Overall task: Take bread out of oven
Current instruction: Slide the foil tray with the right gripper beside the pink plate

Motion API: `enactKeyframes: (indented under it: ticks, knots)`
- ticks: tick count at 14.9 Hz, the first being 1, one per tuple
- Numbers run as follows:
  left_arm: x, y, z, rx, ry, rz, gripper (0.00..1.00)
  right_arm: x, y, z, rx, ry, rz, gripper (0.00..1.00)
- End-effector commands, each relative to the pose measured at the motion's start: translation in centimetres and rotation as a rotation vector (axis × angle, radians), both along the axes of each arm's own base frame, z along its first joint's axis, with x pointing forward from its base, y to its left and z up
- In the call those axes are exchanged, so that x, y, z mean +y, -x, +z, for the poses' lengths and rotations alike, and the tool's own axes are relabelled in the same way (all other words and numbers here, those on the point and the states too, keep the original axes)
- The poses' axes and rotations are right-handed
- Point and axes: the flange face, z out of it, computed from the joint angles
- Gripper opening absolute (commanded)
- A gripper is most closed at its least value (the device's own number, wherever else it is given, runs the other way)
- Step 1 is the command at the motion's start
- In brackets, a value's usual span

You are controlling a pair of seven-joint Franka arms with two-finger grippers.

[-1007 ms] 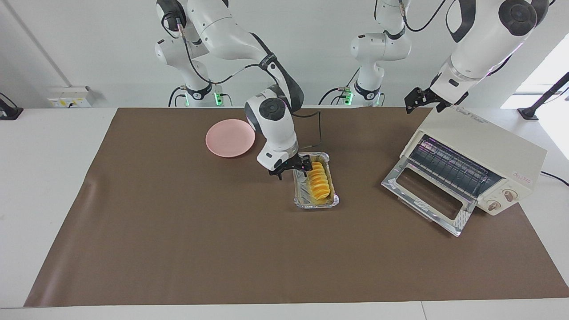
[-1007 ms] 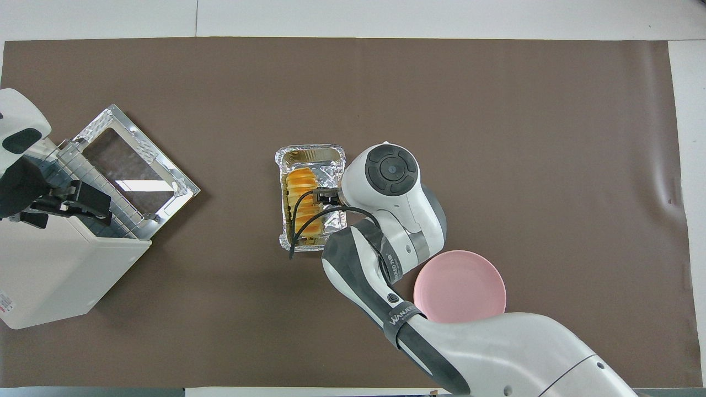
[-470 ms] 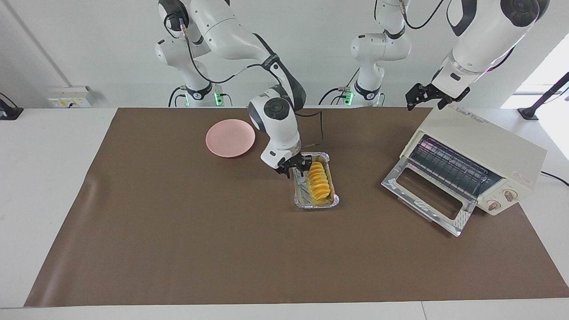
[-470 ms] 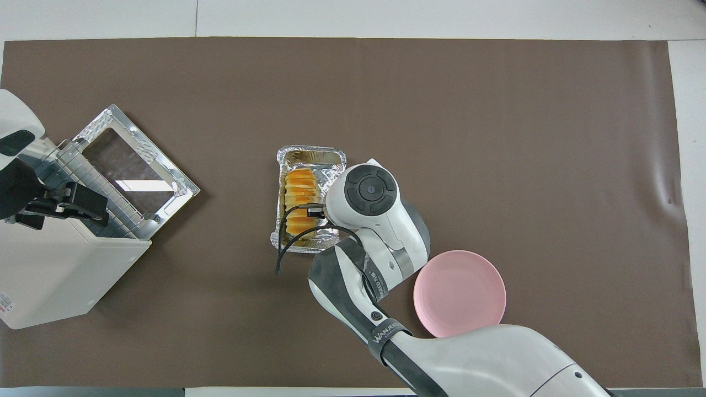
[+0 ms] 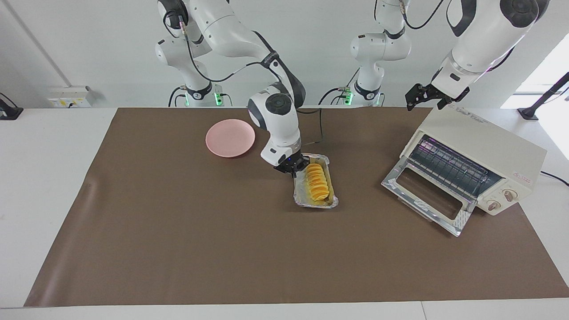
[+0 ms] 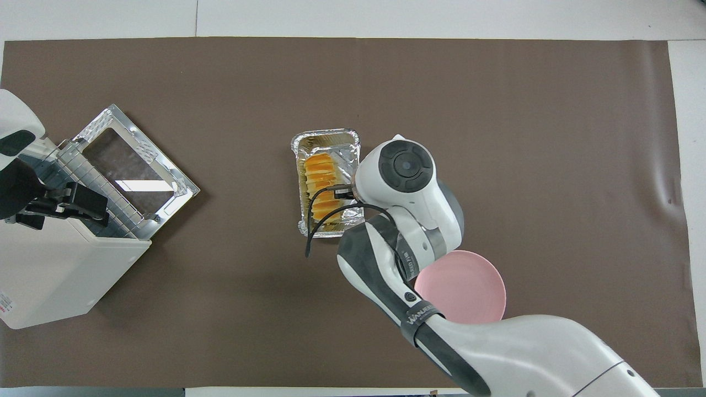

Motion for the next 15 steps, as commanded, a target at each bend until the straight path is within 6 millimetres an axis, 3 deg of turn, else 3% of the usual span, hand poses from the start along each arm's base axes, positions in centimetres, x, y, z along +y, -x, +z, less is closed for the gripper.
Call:
enactKeyframes:
  ticks: [1, 4, 8, 10, 13, 14, 15]
  knots:
    - [0.2, 0.5, 0.0, -0.016, 0.009, -0.004, 1.00, -8.6, -2.7, 2.3, 0.030, 0.015, 0.035, 0.00]
    - [0.2, 0.5, 0.0, -0.016, 0.009, -0.003, 1.00, -16.0, -3.7, 2.9, 0.125, -0.071, -0.025, 0.00]
    - [0.2, 0.5, 0.0, -0.016, 0.009, -0.004, 1.00, -24.4, -2.1, 0.3, 0.199, -0.080, 0.000, 0.00]
    - [0.2, 0.5, 0.0, -0.016, 0.009, -0.003, 1.00, -26.7, -1.2, -0.7, 0.215, -0.093, 0.001, 0.00]
    - [0.2, 0.5, 0.0, -0.016, 0.009, -0.003, 1.00, -26.9, -0.4, -0.8, 0.224, -0.102, -0.006, 0.00]
    - [0.2, 0.5, 0.0, -0.016, 0.009, -0.004, 1.00, -26.9, -0.8, 0.0, 0.202, -0.104, 0.013, 0.55]
    - [0.2, 0.5, 0.0, -0.016, 0.009, -0.004, 1.00, -26.7, -1.0, 1.2, 0.182, -0.105, 0.028, 0.97]
